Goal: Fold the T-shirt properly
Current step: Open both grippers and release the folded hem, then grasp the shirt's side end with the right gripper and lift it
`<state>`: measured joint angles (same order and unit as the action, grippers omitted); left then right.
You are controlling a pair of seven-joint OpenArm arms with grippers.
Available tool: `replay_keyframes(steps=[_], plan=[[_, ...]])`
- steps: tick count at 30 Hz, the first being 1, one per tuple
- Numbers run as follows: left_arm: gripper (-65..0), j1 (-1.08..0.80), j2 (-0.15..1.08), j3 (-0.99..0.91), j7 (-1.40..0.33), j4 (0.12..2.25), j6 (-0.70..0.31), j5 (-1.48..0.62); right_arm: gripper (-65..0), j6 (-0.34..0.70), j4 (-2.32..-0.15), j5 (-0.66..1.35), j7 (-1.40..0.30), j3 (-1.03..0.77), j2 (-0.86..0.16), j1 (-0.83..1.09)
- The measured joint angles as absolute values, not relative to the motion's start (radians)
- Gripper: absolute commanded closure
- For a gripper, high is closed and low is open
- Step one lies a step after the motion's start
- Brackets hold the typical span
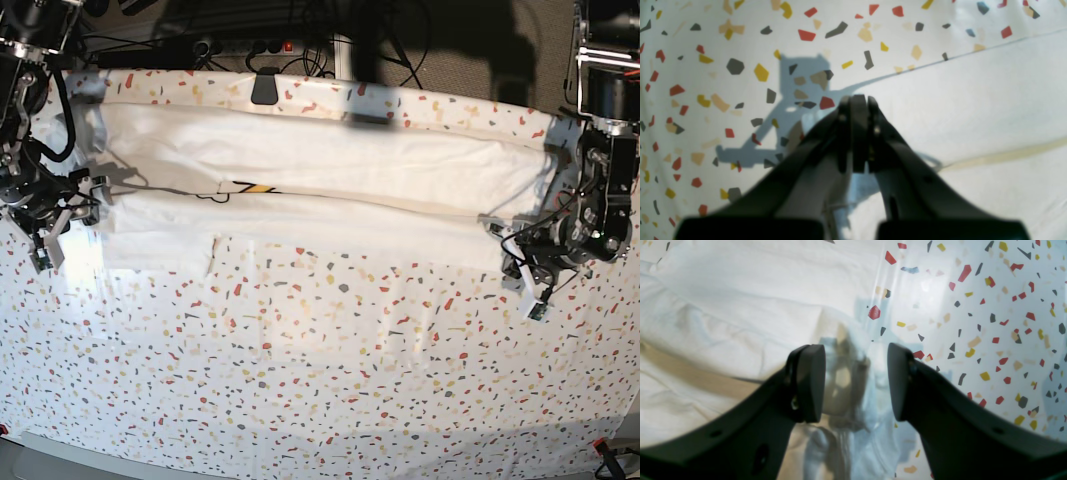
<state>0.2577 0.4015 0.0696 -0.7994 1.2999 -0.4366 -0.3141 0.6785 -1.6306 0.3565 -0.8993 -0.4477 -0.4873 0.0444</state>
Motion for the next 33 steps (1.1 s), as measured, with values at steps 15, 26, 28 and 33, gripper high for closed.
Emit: replay_keyframes(steps=[15, 26, 28, 33], plan=[[0.0, 0.258, 0.402, 0.070, -0.800, 1.300, -0.437, -0.315, -30.4, 0.658, -1.383, 0.420, -0.839, -0.452, -0.489, -0.237], [0.0, 0.258, 0.402, 0.070, -0.799, 1.300, -0.437, -0.315, -33.8, 0.678, -0.813, 0.331, -0.762, -0.449, -0.487, -0.469], [0.0, 0.258, 0.402, 0.070, -0.800, 1.300, -0.437, -0.314, -33.8, 0.678, -0.778, 0.289, -0.759, -0.425, -0.488, -0.466], [0.0, 0.258, 0.402, 0.070, -0.799, 1.300, -0.437, -0.315, -33.8, 0.682, -0.760, 0.286, -0.746, -0.329, -0.493, -0.467]])
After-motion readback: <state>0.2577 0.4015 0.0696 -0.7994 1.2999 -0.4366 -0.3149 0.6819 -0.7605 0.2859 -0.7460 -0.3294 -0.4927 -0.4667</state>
